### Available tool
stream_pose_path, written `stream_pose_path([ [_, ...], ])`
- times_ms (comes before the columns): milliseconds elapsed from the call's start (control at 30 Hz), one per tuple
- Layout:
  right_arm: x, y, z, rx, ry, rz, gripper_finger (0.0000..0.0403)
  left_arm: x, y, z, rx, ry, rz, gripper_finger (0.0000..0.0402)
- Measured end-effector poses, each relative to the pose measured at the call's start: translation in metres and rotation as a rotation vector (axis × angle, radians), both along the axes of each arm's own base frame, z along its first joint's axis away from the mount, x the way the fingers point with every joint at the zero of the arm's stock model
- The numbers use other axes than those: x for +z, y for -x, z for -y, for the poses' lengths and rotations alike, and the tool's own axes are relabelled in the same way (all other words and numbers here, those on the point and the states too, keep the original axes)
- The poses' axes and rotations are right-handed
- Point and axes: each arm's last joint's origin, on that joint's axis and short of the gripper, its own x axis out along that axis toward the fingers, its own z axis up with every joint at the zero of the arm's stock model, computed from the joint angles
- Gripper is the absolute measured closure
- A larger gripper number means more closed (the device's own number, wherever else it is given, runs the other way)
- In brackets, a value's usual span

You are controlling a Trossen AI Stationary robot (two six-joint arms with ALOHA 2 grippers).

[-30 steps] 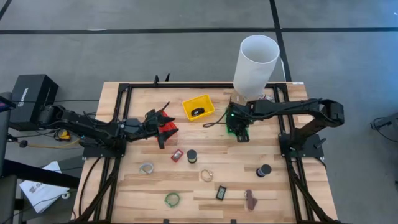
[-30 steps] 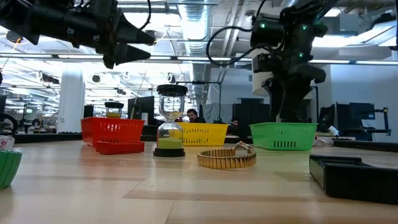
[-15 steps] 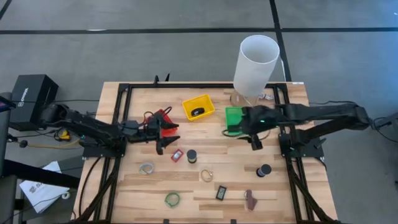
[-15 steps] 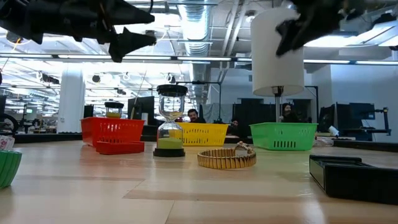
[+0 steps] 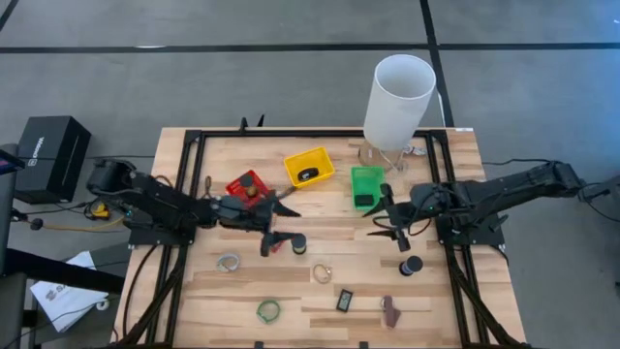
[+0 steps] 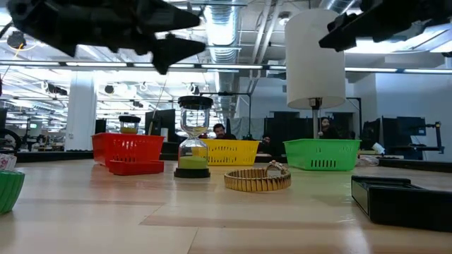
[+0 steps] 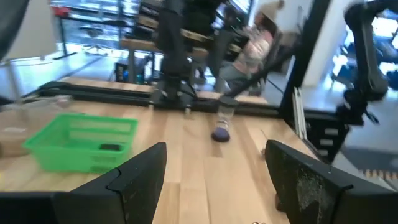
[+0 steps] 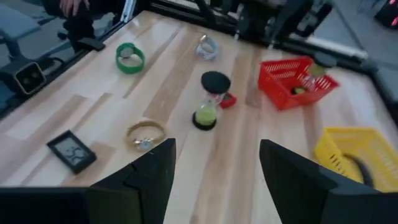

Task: Pick & Place Office items
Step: Put the left green hourglass into the red basket

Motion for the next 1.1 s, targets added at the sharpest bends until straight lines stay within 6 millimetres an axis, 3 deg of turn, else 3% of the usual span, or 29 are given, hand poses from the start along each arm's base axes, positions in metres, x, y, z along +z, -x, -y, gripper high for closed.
stream_pose_path([
  [267, 0.005, -0.006, 0.006, -0.004, 0.063, 0.078, 0.0179, -0.026, -0.025, 0.008, -0.020, -0.053, -0.108, 0.0131],
  [767, 0.006, -0.008, 0.021, -0.068, 0.089, 0.094, 0.0179, -0.044, -0.024, 0.011, -0.005, -0.070, -0.236, 0.0077],
  [1100, 0.009, -0.009, 0.022, -0.071, 0.095, 0.124, 0.0179, -0.049, -0.023, 0.011, -0.003, -0.057, -0.290, 0.0072],
])
